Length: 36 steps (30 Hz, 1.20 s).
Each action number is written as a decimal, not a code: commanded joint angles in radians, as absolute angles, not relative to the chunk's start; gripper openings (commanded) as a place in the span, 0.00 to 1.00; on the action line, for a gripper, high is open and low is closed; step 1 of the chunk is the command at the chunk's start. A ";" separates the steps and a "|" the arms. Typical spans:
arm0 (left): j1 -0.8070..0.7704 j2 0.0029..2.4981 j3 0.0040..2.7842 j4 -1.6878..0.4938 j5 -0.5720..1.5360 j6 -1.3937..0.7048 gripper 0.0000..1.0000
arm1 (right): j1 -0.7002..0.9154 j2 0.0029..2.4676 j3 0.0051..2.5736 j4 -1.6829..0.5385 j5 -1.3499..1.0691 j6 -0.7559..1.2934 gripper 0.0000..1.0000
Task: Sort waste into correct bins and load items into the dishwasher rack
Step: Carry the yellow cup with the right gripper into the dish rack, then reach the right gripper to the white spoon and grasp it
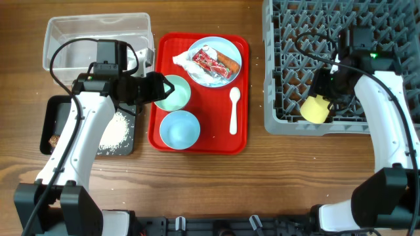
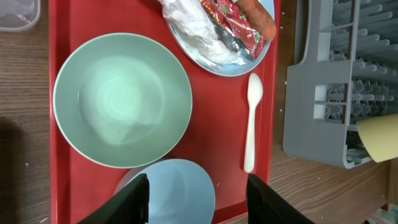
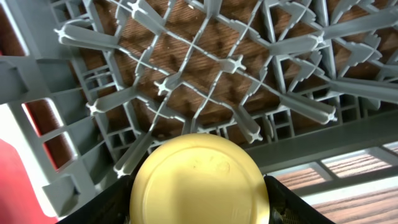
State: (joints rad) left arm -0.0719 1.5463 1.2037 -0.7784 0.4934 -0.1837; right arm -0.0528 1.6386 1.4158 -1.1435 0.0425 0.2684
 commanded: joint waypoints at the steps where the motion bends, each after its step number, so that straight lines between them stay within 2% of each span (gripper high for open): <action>1: -0.075 1.545 1.205 -0.780 0.477 -0.160 0.49 | -0.041 1.681 1.416 -1.148 0.037 0.292 0.39; 3: -0.075 1.545 1.205 -0.779 0.477 -0.160 0.49 | -0.041 1.681 1.416 -1.139 0.037 0.291 0.38; 5: -0.075 1.545 1.205 -0.779 0.477 -0.160 0.49 | -0.041 1.681 1.417 -1.118 0.037 0.290 0.44; 11: -0.075 1.545 1.205 -0.779 0.477 -0.160 0.49 | -0.041 1.681 1.417 -1.025 0.037 0.287 0.44; 12: -0.075 1.545 1.205 -0.779 0.477 -0.160 0.49 | -0.041 1.681 1.417 -1.024 0.036 0.282 0.47; 13: -0.075 1.545 1.205 -0.779 0.477 -0.160 0.49 | -0.040 1.681 1.417 -1.026 0.024 0.259 0.55; 14: -0.075 1.545 1.205 -0.779 0.477 -0.160 0.49 | -0.040 1.681 1.417 -1.031 0.022 0.258 0.68; 15: -0.075 1.545 1.205 -0.779 0.477 -0.160 0.49 | -0.040 1.681 1.417 -1.039 0.022 0.257 0.73; 20: -0.075 1.545 1.205 -0.779 0.477 -0.160 0.49 | -0.040 1.651 1.435 -1.120 0.020 0.243 0.81; 23: -0.075 1.545 1.205 -0.780 0.477 -0.160 0.50 | -0.040 1.603 1.522 -1.161 -0.035 0.234 0.82; 26: -0.075 1.545 1.205 -0.779 0.477 -0.160 0.50 | -0.027 1.539 1.604 -1.168 -0.198 0.179 0.83; 31: -0.075 1.545 1.205 -0.778 0.477 -0.160 0.52 | 0.174 1.556 1.604 -1.105 -0.231 0.192 0.80; 32: -0.074 1.545 1.205 -0.775 0.477 -0.162 0.58 | 0.234 1.580 1.600 -1.069 -0.178 0.245 0.78; 34: -0.065 1.545 1.205 -0.772 0.477 -0.172 0.63 | 0.299 1.640 1.595 -1.031 -0.165 0.261 0.76; 36: -0.032 1.545 1.205 -0.769 0.476 -0.213 0.73 | 0.356 1.744 1.595 -0.998 -0.165 0.266 0.73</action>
